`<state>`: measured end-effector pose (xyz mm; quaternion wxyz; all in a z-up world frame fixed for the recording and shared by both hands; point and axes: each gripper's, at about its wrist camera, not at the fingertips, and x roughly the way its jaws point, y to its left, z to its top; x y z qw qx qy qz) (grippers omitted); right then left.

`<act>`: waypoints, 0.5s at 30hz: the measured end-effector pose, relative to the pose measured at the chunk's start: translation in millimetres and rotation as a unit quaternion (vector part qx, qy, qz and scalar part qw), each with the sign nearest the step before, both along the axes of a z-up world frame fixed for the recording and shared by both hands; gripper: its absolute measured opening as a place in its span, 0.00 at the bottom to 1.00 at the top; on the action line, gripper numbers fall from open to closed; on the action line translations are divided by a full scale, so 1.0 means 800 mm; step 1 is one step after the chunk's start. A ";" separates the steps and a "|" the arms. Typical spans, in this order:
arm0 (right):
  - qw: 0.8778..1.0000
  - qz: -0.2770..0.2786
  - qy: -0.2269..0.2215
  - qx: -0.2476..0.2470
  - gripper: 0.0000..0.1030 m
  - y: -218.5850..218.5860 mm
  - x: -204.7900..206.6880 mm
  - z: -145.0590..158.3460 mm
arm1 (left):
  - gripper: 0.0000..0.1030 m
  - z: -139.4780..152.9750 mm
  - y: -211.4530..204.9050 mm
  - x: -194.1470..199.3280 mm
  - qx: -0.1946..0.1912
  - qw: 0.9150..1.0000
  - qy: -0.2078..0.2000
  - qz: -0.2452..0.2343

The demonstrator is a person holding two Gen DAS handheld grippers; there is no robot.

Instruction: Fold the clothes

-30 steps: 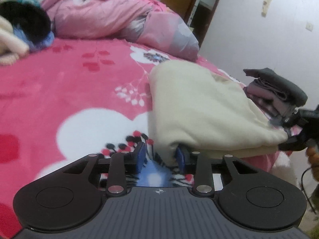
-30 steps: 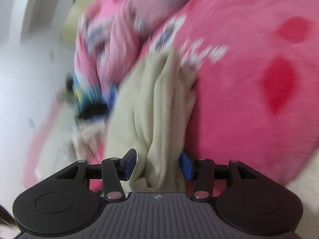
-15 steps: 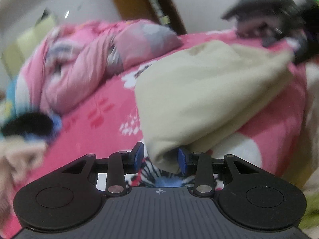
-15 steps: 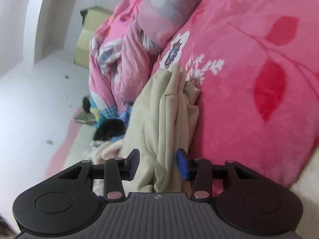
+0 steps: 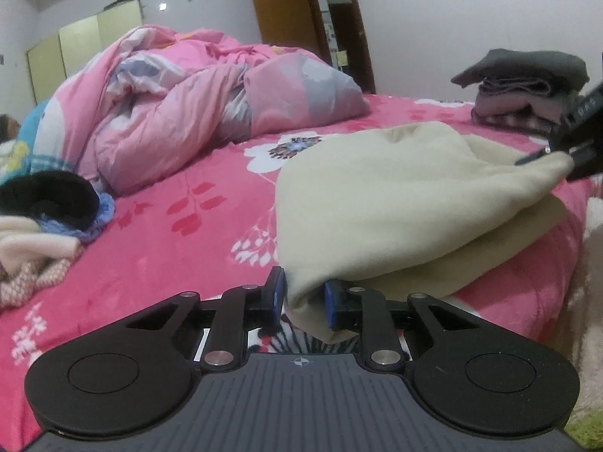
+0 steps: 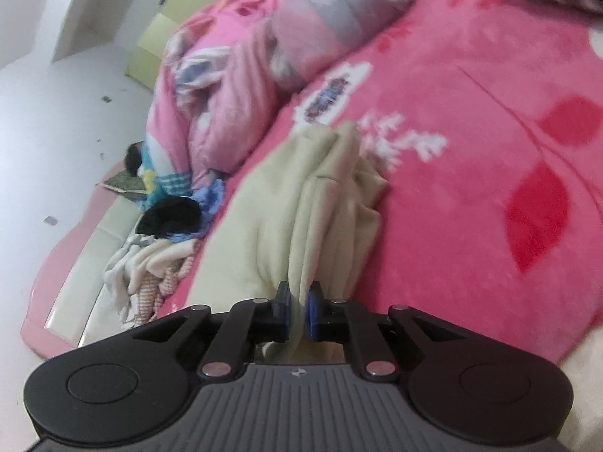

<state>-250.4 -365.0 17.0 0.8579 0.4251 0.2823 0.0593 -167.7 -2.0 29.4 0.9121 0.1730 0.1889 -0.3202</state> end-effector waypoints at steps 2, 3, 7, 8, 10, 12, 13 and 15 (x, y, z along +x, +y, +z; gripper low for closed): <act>0.999 0.003 -0.012 -0.041 0.10 0.011 0.002 0.021 | 0.20 0.000 0.004 0.003 -0.015 1.000 0.011 0.004; 0.998 0.004 -0.014 -0.057 0.10 0.015 0.004 0.030 | 0.20 0.001 0.006 0.005 -0.021 1.000 0.017 0.007; 0.996 -0.005 0.001 -0.092 0.17 0.018 0.006 0.042 | 0.20 -0.002 0.004 0.002 -0.014 1.000 0.008 0.005; 0.996 -0.010 0.004 -0.093 0.17 0.017 0.004 0.041 | 0.20 -0.003 0.003 0.001 -0.012 1.000 0.006 0.005; 0.995 -0.021 0.010 -0.094 0.18 0.015 -0.001 0.039 | 0.20 -0.006 0.003 0.001 -0.014 1.000 0.007 0.008; 0.996 -0.012 0.010 -0.087 0.18 0.016 0.000 0.038 | 0.20 -0.008 0.004 0.001 -0.018 1.000 0.006 0.010; 0.996 -0.006 0.009 -0.083 0.18 0.016 0.000 0.038 | 0.20 -0.009 0.005 0.001 -0.019 1.000 0.005 0.010; 0.997 0.000 0.000 -0.077 0.18 0.019 0.004 0.041 | 0.20 -0.009 0.006 0.002 -0.020 1.000 0.003 0.009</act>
